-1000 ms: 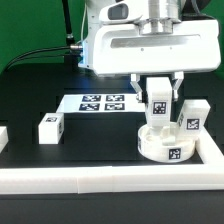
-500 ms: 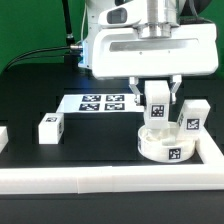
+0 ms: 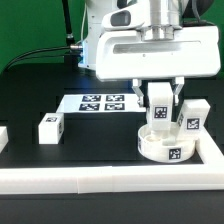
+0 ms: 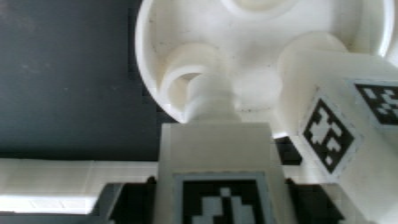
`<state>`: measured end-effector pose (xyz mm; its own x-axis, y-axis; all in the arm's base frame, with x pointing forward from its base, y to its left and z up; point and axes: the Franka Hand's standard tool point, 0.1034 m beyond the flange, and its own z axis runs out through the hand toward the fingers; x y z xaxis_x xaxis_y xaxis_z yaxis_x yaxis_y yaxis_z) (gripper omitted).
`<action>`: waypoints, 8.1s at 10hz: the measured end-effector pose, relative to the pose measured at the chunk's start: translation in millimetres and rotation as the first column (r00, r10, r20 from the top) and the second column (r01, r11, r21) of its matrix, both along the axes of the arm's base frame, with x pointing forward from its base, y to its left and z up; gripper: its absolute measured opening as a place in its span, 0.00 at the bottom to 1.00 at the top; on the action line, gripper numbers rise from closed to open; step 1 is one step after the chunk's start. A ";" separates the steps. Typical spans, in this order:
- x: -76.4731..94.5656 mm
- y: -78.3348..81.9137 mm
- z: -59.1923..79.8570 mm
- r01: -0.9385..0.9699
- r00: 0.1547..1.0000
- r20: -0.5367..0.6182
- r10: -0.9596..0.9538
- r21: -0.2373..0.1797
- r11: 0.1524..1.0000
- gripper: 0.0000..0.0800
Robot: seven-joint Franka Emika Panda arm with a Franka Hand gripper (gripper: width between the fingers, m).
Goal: Assemble stool
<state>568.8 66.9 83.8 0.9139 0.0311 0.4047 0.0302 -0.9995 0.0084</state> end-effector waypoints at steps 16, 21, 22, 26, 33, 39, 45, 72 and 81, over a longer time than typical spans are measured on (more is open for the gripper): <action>1.5 2.9 -2.7 -0.008 1.000 0.020 0.008 -0.004 1.000 0.80; 2.4 5.9 18.0 -0.012 1.000 0.013 0.012 0.009 1.000 0.81; 2.1 6.7 17.8 -0.012 1.000 -0.003 0.012 0.011 1.000 0.81; -0.3 6.3 22.2 0.054 0.967 -0.251 -0.038 0.058 0.997 0.81; 2.1 -14.9 27.4 0.153 0.934 -0.335 -0.123 0.064 0.986 0.81; -0.7 -9.9 22.9 0.540 0.803 -0.362 -0.473 0.109 0.834 0.81; 5.3 -16.3 17.6 0.511 0.815 -0.363 -0.451 0.085 0.855 0.81; 15.1 13.9 -2.4 0.975 -0.142 -0.526 -0.838 0.074 -0.212 0.42; 12.7 43.1 -5.5 0.738 -0.547 -0.618 -0.565 -0.036 -0.674 0.42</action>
Offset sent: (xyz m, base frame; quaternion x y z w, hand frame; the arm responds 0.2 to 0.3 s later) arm -0.0043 -0.0036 0.0008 -0.0017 -0.0023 -0.0029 1.0000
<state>581.6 110.0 78.2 -0.6371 -0.7298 -0.2480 -0.7570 0.6530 0.0235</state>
